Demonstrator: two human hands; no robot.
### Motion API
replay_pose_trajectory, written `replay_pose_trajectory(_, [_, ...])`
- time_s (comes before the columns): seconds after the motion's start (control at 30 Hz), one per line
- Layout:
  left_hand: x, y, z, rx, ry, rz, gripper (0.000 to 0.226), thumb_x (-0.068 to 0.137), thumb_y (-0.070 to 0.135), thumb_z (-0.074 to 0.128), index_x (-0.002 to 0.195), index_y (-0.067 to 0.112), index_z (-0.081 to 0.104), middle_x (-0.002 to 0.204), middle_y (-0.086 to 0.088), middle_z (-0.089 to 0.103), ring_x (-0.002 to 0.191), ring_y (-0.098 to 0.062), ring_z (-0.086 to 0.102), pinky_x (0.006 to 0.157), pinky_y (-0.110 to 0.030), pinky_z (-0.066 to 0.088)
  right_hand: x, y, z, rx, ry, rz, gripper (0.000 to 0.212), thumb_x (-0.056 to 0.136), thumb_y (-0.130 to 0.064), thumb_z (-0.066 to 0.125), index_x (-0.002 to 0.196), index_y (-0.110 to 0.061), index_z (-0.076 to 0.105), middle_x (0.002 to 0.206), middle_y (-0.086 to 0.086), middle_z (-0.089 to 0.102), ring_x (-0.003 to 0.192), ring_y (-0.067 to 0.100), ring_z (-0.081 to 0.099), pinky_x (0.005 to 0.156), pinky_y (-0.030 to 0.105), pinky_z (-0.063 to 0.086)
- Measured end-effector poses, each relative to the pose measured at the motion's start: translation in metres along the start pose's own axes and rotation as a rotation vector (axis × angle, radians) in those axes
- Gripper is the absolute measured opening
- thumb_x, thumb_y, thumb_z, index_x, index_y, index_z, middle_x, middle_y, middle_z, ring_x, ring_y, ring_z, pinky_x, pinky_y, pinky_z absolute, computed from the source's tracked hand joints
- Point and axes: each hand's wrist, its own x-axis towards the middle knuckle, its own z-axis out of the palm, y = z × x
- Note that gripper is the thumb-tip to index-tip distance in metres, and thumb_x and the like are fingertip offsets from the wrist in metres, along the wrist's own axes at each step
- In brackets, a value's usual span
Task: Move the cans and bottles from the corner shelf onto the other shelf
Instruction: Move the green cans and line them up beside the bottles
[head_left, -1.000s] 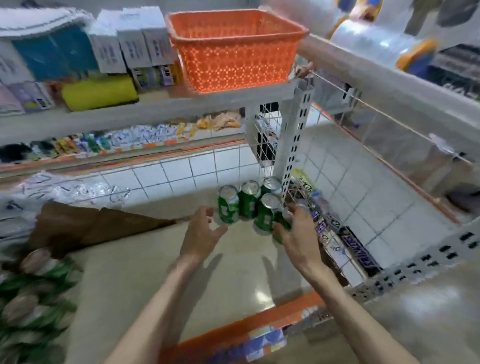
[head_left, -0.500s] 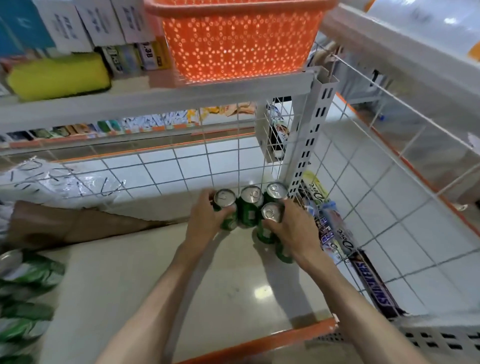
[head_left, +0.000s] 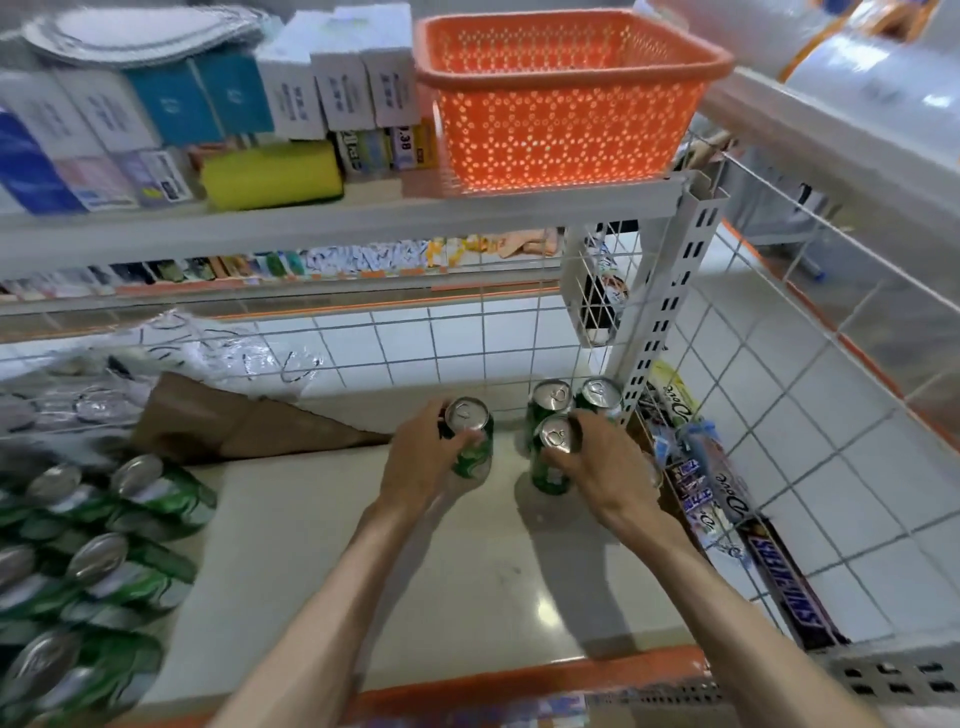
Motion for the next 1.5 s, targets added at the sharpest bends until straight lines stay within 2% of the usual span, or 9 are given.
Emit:
replay_pose_trajectory(0.17, [-0.024,-0.021,-0.067,0.018,0.045,-0.04,0.032,0.08,0.042,0.076,0.105,0.025,0.067,0.097,0.007,0.073,0.092,-0.012,0.069,0.081,-0.037,0.057,-0.018,-0.046,0.012,0.106,-0.044,-0.078,0.027,0.08,-0.042,0.072,0.096,-0.025,0.059,0.091,-0.005,0.066,0.084,0.019,0.062,0.075,0.039,0.052])
replay_pose_trajectory(0.27, [-0.042,-0.037,-0.108,0.006,0.087,-0.05,0.022,0.081,0.034,0.079,0.096,0.023,0.068,0.091,0.008,0.072,0.087,-0.011,0.069,0.077,-0.034,0.056,-0.031,-0.081,0.023,0.109,-0.066,-0.131,0.022,0.078,-0.039,0.073,0.089,-0.03,0.055,0.086,-0.007,0.065,0.08,0.018,0.062,0.071,0.037,0.051])
replay_pose_trajectory(0.4, [-0.069,-0.063,-0.157,-0.001,0.115,-0.057,0.026,0.082,0.033,0.079,0.104,0.025,0.069,0.094,0.015,0.071,0.087,-0.001,0.066,0.074,-0.018,0.052,-0.046,-0.128,0.045,0.109,-0.051,-0.218,0.023,0.077,-0.038,0.074,0.094,-0.027,0.063,0.087,-0.005,0.069,0.079,0.018,0.063,0.07,0.038,0.052])
replay_pose_trajectory(0.5, [-0.084,-0.085,-0.19,-0.01,0.117,-0.061,0.033,0.081,0.035,0.08,0.11,0.024,0.069,0.1,0.009,0.073,0.094,-0.009,0.068,0.086,-0.032,0.056,-0.058,-0.163,0.059,0.112,-0.067,-0.241,0.022,0.077,-0.035,0.074,0.094,-0.028,0.063,0.085,-0.006,0.067,0.077,0.017,0.062,0.068,0.034,0.05])
replay_pose_trajectory(0.67, [-0.101,-0.114,-0.234,0.051,0.158,-0.053,0.038,0.079,0.04,0.08,0.111,0.021,0.071,0.1,0.003,0.075,0.093,-0.014,0.069,0.08,-0.03,0.055,-0.074,-0.209,0.087,0.102,-0.057,-0.262,0.02,0.075,-0.034,0.075,0.087,-0.029,0.06,0.076,-0.008,0.06,0.069,0.016,0.052,0.053,0.02,0.032])
replay_pose_trajectory(0.73, [-0.103,-0.124,-0.245,0.059,0.172,-0.047,0.038,0.079,0.041,0.079,0.111,0.022,0.071,0.1,0.002,0.075,0.093,-0.016,0.069,0.079,-0.031,0.054,-0.08,-0.222,0.096,0.094,-0.061,-0.255,0.023,0.074,-0.033,0.076,0.091,-0.028,0.062,0.078,-0.006,0.061,0.069,0.017,0.052,0.055,0.023,0.032])
replay_pose_trajectory(1.03, [-0.074,-0.148,-0.261,0.014,0.139,-0.048,0.037,0.081,0.042,0.077,0.111,0.022,0.068,0.101,0.004,0.073,0.094,-0.015,0.067,0.085,-0.041,0.055,-0.064,-0.246,0.124,0.099,-0.083,-0.233,0.034,0.08,-0.034,0.073,0.111,-0.024,0.063,0.1,-0.001,0.07,0.087,0.021,0.064,0.075,0.036,0.052])
replay_pose_trajectory(1.3, [-0.047,-0.152,-0.248,0.009,0.118,-0.066,0.026,0.082,0.036,0.076,0.105,0.027,0.067,0.095,0.013,0.07,0.092,-0.007,0.064,0.08,-0.031,0.053,-0.034,-0.248,0.129,0.118,-0.082,-0.248,0.027,0.081,-0.039,0.07,0.104,-0.026,0.061,0.094,-0.007,0.067,0.084,0.018,0.061,0.065,0.031,0.041])
replay_pose_trajectory(1.5, [-0.033,-0.155,-0.24,0.002,0.104,-0.05,0.017,0.085,0.034,0.072,0.101,0.032,0.065,0.092,0.017,0.069,0.089,0.003,0.061,0.074,-0.022,0.046,-0.014,-0.239,0.143,0.093,-0.09,-0.205,0.03,0.081,-0.037,0.071,0.105,-0.022,0.062,0.099,-0.003,0.068,0.085,0.02,0.062,0.071,0.036,0.05])
